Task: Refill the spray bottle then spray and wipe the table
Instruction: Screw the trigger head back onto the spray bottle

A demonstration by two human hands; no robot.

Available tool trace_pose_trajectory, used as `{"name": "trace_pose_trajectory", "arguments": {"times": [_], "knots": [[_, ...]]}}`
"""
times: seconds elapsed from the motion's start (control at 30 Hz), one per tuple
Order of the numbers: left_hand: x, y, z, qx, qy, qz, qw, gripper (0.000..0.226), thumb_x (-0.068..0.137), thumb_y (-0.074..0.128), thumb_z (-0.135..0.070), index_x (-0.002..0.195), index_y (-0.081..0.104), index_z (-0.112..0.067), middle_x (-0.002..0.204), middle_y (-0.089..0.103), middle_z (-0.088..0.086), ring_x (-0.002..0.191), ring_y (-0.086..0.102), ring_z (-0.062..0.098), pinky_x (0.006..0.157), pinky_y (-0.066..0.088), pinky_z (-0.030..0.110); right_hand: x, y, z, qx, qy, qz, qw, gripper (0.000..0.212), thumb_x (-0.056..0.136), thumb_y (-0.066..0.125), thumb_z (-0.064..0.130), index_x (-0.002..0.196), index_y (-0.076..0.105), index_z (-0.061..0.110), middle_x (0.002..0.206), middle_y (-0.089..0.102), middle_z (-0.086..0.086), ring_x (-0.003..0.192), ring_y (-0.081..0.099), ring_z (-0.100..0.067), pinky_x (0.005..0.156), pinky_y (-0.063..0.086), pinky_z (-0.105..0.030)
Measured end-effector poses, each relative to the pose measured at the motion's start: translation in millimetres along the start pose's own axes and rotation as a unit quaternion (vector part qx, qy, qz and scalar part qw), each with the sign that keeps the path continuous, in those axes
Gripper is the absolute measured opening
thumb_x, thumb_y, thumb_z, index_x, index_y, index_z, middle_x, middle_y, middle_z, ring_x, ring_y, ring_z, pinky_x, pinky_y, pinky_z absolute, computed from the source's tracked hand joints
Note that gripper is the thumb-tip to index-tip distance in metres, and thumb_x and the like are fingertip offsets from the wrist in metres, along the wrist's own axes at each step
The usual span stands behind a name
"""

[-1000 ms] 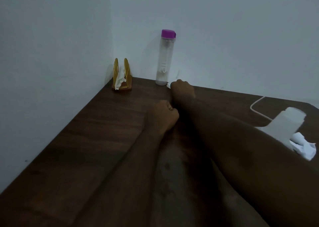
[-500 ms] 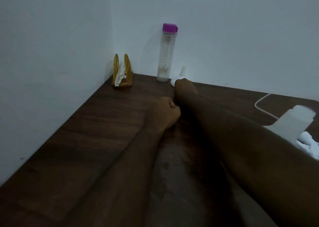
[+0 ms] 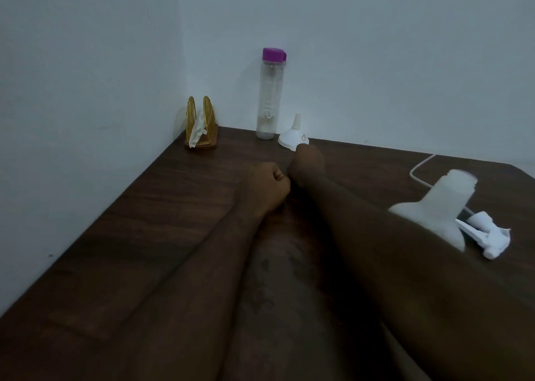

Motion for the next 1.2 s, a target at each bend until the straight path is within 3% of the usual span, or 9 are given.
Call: {"name": "trace_pose_trajectory", "arguments": {"times": [0.13, 0.2, 0.33, 0.47, 0.63, 0.73, 0.83, 1.03, 1.2], "knots": [[-10.5, -2.8, -12.1, 0.022, 0.021, -0.006, 1.000, 0.012, 0.086, 0.057, -0.014, 0.075, 0.059, -0.009, 0.070, 0.057, 0.000, 0.066, 0.051, 0.013, 0.054, 0.034, 0.023, -47.4, -24.5, -6.0, 0.025, -0.019, 0.030, 0.999, 0.011, 0.093, 0.055, 0.011, 0.086, 0.062, 0.008, 0.098, 0.064, -0.012, 0.101, 0.061, -0.026, 0.080, 0.045, -0.032], [-21.2, -2.5, -22.8, 0.036, 0.054, 0.020, 0.998, 0.008, 0.086, 0.058, -0.013, 0.089, 0.063, -0.007, 0.082, 0.063, 0.005, 0.077, 0.057, 0.019, 0.065, 0.042, 0.031, -73.3, -36.4, -5.6, 0.054, -0.043, 0.032, 0.997, 0.030, 0.093, 0.054, 0.010, 0.063, 0.049, 0.012, 0.082, 0.059, -0.011, 0.086, 0.058, -0.025, 0.071, 0.042, -0.030], [-55.6, -3.9, -55.4, -0.006, 0.166, 0.052, 0.985, 0.023, 0.080, 0.071, -0.007, 0.102, 0.066, -0.006, 0.097, 0.069, 0.009, 0.086, 0.064, 0.020, 0.075, 0.048, 0.031, -126.8, -62.0, -15.8, 0.117, -0.053, 0.046, 0.991, 0.019, 0.096, 0.053, 0.014, 0.107, 0.064, 0.003, 0.116, 0.065, -0.013, 0.105, 0.061, -0.026, 0.084, 0.047, -0.029], [-93.5, -2.6, -88.7, -0.035, 0.268, 0.001, 0.963, 0.011, 0.078, 0.069, -0.004, 0.077, 0.058, -0.007, 0.072, 0.061, 0.002, 0.061, 0.054, 0.014, 0.056, 0.044, 0.035, -189.2, -97.5, -52.3, 0.174, -0.087, -0.008, 0.981, 0.010, 0.097, 0.051, 0.012, 0.092, 0.059, 0.011, 0.101, 0.067, -0.007, 0.077, 0.054, -0.011, 0.063, 0.034, -0.018], [-129.7, 8.1, -122.5, -0.064, 0.342, -0.023, 0.937, 0.011, 0.083, 0.068, -0.017, 0.079, 0.060, -0.010, 0.067, 0.058, -0.002, 0.057, 0.053, 0.011, 0.051, 0.044, 0.027, -249.7, -142.8, -113.6, 0.250, -0.120, -0.105, 0.955, 0.015, 0.093, 0.061, 0.015, 0.101, 0.074, 0.013, 0.093, 0.074, 0.001, 0.085, 0.068, -0.010, 0.081, 0.052, -0.025], [-139.4, 15.3, -128.2, -0.033, 0.351, 0.004, 0.936, 0.013, 0.088, 0.063, -0.029, 0.085, 0.060, -0.017, 0.071, 0.056, -0.010, 0.063, 0.055, 0.007, 0.054, 0.045, 0.018, -254.6, -163.6, -159.5, 0.311, -0.070, -0.160, 0.934, 0.010, 0.092, 0.064, 0.020, 0.095, 0.073, 0.017, 0.083, 0.072, 0.007, 0.076, 0.069, -0.005, 0.073, 0.058, -0.028], [-152.6, 28.8, -142.3, 0.001, 0.378, 0.020, 0.926, 0.011, 0.090, 0.062, -0.031, 0.084, 0.061, -0.021, 0.073, 0.055, -0.014, 0.062, 0.055, 0.005, 0.055, 0.046, 0.017, -224.7, -173.0, -206.6, 0.246, -0.007, -0.188, 0.951, 0.007, 0.090, 0.065, 0.023, 0.089, 0.070, 0.019, 0.084, 0.070, 0.006, 0.080, 0.066, -0.007, 0.071, 0.054, -0.025], [-169.5, 53.1, -165.7, 0.053, 0.399, 0.068, 0.913, 0.010, 0.090, 0.058, -0.035, 0.087, 0.061, -0.026, 0.078, 0.052, -0.021, 0.059, 0.049, -0.002, 0.058, 0.034, 0.001, -166.1, -144.8, -258.5, 0.103, 0.037, -0.052, 0.993, 0.040, 0.082, 0.073, 0.040, 0.108, 0.066, 0.010, 0.107, 0.067, -0.011, 0.094, 0.062, -0.023, 0.077, 0.050, -0.031], [-165.3, 57.7, -154.8, 0.036, 0.366, 0.042, 0.929, 0.013, 0.090, 0.059, -0.033, 0.085, 0.062, -0.022, 0.075, 0.059, -0.013, 0.059, 0.054, 0.006, 0.055, 0.046, 0.018, -157.2, -120.1, -269.3, 0.025, 0.050, -0.025, 0.998, 0.046, 0.083, 0.073, 0.043, 0.115, 0.068, 0.010, 0.117, 0.064, -0.013, 0.100, 0.063, -0.024, 0.086, 0.055, -0.042]]}}
Point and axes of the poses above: each hand's wrist, its own x-axis towards the middle knuckle, its own y-axis out of the palm, z = x × y, the point moved 3 cm from there along x, towards the middle knuckle
